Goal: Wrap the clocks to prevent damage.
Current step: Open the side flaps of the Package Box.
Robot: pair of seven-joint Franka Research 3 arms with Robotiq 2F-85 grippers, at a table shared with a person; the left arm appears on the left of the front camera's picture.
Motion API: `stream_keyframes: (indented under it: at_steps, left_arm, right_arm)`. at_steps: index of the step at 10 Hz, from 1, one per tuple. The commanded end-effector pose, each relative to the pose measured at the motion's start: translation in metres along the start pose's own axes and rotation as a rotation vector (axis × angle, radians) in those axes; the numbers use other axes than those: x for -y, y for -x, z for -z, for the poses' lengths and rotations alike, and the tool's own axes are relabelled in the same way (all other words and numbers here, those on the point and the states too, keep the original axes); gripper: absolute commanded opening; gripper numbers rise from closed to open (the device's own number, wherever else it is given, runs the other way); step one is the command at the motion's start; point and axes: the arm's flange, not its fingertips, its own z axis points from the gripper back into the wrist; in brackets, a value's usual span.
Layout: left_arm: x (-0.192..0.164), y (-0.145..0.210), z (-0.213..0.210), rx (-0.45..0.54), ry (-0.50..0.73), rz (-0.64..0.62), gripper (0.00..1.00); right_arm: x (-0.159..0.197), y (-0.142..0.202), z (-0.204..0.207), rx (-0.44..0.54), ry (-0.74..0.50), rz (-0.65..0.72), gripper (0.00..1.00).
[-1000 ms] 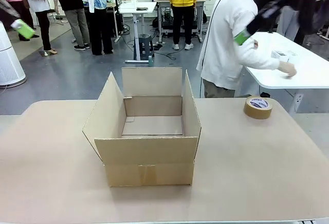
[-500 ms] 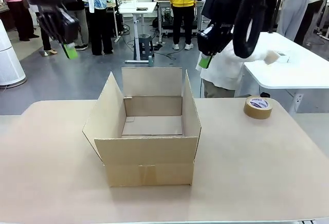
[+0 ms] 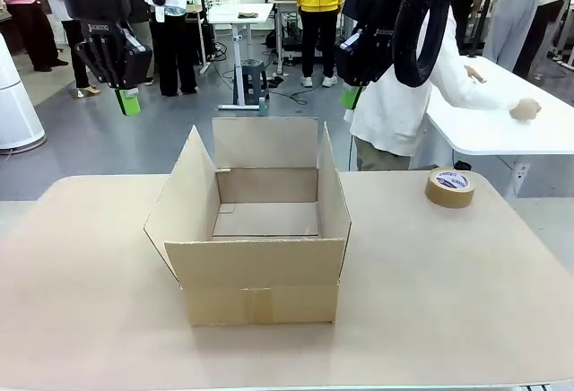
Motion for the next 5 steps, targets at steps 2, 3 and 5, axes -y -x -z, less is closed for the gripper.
stream_keyframes:
  at_steps: [2,3,5]
  left_arm:
    - [0.000,0.000,0.000,0.000,0.000,0.000,0.00]
    - [0.013,-0.007,0.007,0.062,-0.062,-0.046,0.00]
    - [0.043,-0.017,0.022,0.109,-0.143,-0.157,0.00]
  right_arm:
    - [0.000,0.000,0.000,0.000,0.000,0.000,0.01]
    - [-0.015,-0.001,0.016,-0.029,0.003,0.015,0.01]
    - [-0.044,-0.009,0.045,-0.076,0.038,0.116,0.01]
